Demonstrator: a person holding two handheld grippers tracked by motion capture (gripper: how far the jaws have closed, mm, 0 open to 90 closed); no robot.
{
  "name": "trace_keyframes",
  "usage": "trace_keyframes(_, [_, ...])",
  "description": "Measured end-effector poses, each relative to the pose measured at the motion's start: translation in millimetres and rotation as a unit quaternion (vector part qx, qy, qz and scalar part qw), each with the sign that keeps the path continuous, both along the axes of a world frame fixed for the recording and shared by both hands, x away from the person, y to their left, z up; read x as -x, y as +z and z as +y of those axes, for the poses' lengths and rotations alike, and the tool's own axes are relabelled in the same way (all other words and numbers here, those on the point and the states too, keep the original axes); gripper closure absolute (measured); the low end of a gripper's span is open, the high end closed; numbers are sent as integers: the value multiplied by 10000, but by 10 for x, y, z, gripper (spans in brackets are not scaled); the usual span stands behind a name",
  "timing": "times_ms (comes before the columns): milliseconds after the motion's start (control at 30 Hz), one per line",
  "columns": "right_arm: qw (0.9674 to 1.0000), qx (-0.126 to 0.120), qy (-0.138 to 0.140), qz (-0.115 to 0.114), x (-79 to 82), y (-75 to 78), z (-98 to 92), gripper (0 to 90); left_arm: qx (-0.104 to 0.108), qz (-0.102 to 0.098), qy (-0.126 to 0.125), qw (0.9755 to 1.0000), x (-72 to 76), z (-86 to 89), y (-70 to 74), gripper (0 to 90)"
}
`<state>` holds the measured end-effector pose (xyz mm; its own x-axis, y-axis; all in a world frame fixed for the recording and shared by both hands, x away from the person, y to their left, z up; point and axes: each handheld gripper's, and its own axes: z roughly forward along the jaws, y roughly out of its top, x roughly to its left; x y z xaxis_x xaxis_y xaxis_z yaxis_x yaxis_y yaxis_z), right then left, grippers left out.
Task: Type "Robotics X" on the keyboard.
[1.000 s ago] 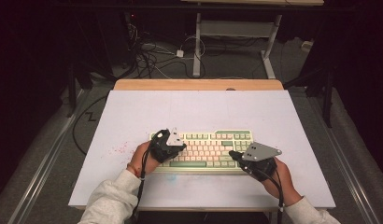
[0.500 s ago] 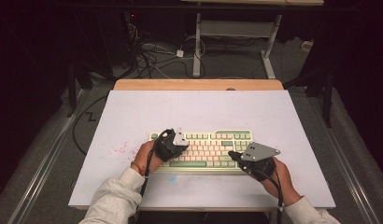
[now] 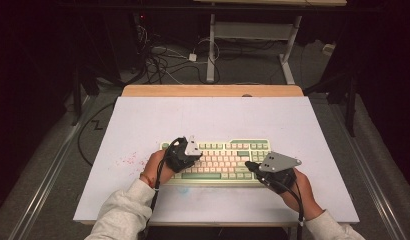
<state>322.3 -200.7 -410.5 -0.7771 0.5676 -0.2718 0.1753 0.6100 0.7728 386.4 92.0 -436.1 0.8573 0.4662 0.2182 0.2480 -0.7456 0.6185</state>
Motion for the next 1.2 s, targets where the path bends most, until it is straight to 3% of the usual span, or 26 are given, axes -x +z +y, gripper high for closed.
trace_keyframes(533, [10000, 15, -2, -15, -11, -15, 14, 900, 299, -287, -1, 9991, 150, 136, 120, 871])
trace_keyframes(767, [10000, -13, 32, -9, -18, -20, 61, 900, 226, -394, -18, 9990, 269, 228, 101, 871])
trace_keyframes(1200, [10000, 26, 83, 8, -94, -40, 152, 900, 346, -519, 168, 9979, 475, 523, 70, 870])
